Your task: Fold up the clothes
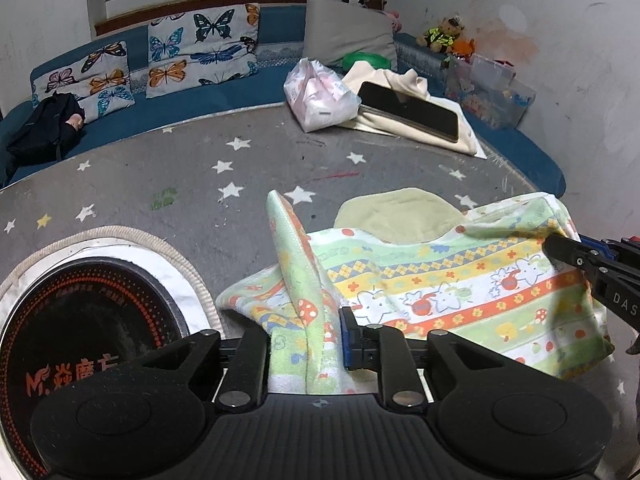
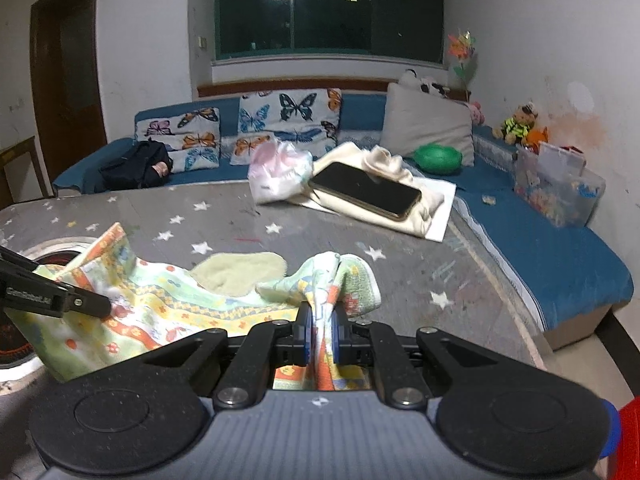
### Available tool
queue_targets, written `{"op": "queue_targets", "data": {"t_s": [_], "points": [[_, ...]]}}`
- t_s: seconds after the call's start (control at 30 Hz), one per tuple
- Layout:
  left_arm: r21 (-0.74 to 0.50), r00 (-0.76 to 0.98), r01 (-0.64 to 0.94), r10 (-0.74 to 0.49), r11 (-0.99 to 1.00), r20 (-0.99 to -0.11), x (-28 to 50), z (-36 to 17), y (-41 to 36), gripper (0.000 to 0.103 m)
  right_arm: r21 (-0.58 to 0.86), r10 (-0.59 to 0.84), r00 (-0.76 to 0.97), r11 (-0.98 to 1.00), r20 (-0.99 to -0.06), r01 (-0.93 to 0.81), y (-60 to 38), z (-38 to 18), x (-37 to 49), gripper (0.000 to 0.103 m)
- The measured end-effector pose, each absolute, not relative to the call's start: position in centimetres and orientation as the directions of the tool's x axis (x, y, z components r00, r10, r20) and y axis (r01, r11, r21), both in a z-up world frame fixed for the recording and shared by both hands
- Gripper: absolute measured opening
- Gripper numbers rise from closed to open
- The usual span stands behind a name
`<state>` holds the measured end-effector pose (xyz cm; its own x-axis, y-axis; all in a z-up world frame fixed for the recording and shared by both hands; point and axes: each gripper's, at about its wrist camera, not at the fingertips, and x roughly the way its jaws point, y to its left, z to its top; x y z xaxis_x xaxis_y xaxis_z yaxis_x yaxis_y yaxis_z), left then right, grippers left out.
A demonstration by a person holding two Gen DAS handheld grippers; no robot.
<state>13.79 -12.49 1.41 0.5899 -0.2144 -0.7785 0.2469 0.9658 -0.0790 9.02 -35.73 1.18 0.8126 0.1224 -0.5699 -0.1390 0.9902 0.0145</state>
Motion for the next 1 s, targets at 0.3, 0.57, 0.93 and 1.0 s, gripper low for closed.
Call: {"op": "queue_targets", "data": {"t_s": [0.3,0.57,0.93,1.0], "points": [[-0.056,0.577,0.235,-0.186,0.970,-0.795,14.0,0.5,-12.1,0.030,0.022,0.093,0.775,0.995,-0.625,-0.102,-36.6,-1.2,10.2,0.015],[-0.019,0.574,0.235,-0.155,0.972,-0.804,13.9,0.0,-11.8,0.045,-0.003,0.056,0.769,0.997,-0.637,-0.075,-36.6,-1.6,10.3,0.028],[0.022,0.572,0.204,-0.101,0.979,-0.814,13.9,-0.8,-10.2,0.050,-0.017,0.063,0.773,0.995,-0.631,-0.095,-35.2,-1.8,11.3,0.042],[0.025,0.572,0.203,-0.097,0.979,-0.814,13.8,-0.7,-10.0,0.051,-0.022,0.061,0.765,0.995,-0.641,-0.097,-35.0,-2.3,11.3,0.042]]}}
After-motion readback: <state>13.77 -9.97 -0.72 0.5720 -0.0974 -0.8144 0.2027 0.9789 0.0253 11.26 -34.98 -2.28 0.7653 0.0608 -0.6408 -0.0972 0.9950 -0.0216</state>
